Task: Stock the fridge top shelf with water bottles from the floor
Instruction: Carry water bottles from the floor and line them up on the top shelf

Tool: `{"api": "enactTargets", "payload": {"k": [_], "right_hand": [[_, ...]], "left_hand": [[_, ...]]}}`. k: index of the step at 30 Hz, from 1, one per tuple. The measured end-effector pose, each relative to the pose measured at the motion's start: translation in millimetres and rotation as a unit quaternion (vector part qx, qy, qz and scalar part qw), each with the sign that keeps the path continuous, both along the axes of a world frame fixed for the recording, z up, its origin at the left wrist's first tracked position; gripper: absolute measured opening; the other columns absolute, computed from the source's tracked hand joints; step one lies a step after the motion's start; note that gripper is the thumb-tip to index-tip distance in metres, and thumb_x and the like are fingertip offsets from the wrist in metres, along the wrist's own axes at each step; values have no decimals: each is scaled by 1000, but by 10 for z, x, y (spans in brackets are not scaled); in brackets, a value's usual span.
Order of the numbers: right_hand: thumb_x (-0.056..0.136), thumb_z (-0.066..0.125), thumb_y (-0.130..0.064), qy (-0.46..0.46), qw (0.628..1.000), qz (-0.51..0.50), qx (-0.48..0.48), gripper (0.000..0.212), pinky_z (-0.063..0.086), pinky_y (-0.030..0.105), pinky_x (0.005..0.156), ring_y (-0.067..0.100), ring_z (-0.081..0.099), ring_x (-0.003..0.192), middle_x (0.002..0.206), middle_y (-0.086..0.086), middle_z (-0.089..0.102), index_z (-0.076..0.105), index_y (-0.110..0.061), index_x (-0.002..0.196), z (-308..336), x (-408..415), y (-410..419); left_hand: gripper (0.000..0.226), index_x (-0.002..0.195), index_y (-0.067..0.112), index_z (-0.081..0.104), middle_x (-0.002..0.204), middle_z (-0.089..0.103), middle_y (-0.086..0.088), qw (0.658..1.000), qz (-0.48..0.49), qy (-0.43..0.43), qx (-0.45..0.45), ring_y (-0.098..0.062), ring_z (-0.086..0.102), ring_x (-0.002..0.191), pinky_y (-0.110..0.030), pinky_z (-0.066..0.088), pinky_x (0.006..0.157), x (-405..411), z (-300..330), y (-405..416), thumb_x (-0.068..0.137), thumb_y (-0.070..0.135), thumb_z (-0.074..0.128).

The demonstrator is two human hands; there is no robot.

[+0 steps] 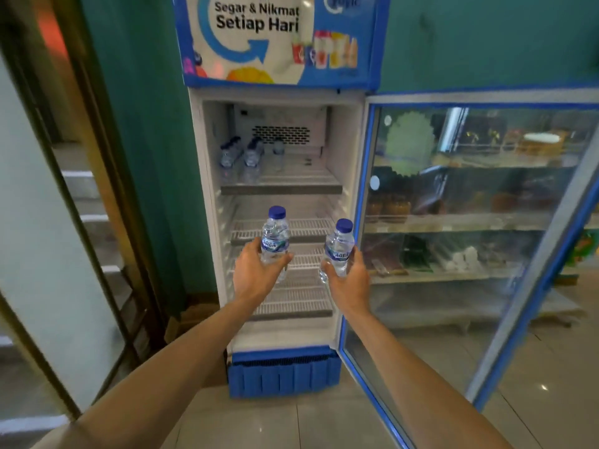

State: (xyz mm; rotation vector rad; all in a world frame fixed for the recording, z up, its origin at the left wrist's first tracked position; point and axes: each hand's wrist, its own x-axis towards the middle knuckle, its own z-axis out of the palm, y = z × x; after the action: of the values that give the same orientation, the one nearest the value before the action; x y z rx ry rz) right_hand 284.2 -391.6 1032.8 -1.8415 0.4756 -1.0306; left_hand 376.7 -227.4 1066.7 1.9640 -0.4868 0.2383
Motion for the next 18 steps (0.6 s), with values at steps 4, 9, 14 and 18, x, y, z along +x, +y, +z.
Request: {"api": "enactTargets", "payload": {"k": [4, 9, 14, 18], "right_hand": [[83, 78, -34, -19, 1000, 19, -7, 56, 53, 28, 91, 8, 64, 106, 118, -9, 66, 53, -25, 132, 296, 577, -311], [83, 77, -32, -19, 999, 38, -20, 53, 55, 38, 94, 6, 64, 105, 116, -13, 66, 53, -32, 130, 553, 1307, -734], [82, 78, -33, -8, 999, 29, -34, 49, 56, 43, 90, 9, 66, 99, 109, -11, 69, 54, -30, 125, 703, 1982, -1098], [83, 78, -32, -6, 999, 19, -44, 55, 53, 39, 95, 10, 63, 104, 116, -8, 67, 54, -23, 132, 744, 2558, -1334]], "left_hand": [[62, 122, 24, 55, 111, 66, 4, 1000, 16, -12, -6, -11, 62, 92, -30, 52, 81, 506, 322, -301, 73, 54, 76], [64, 116, 24, 59, 104, 68, 4, 999, 38, -36, -8, -13, 65, 88, -41, 57, 81, 1164, 604, -602, 68, 65, 73], [62, 109, 24, 62, 96, 71, 6, 996, 72, -51, 1, -10, 67, 82, -41, 59, 74, 1784, 708, -895, 67, 68, 72], [80, 106, 23, 61, 97, 71, 3, 992, 94, -88, 12, -16, 67, 87, -40, 57, 77, 2347, 678, -1167, 60, 88, 53]]}}
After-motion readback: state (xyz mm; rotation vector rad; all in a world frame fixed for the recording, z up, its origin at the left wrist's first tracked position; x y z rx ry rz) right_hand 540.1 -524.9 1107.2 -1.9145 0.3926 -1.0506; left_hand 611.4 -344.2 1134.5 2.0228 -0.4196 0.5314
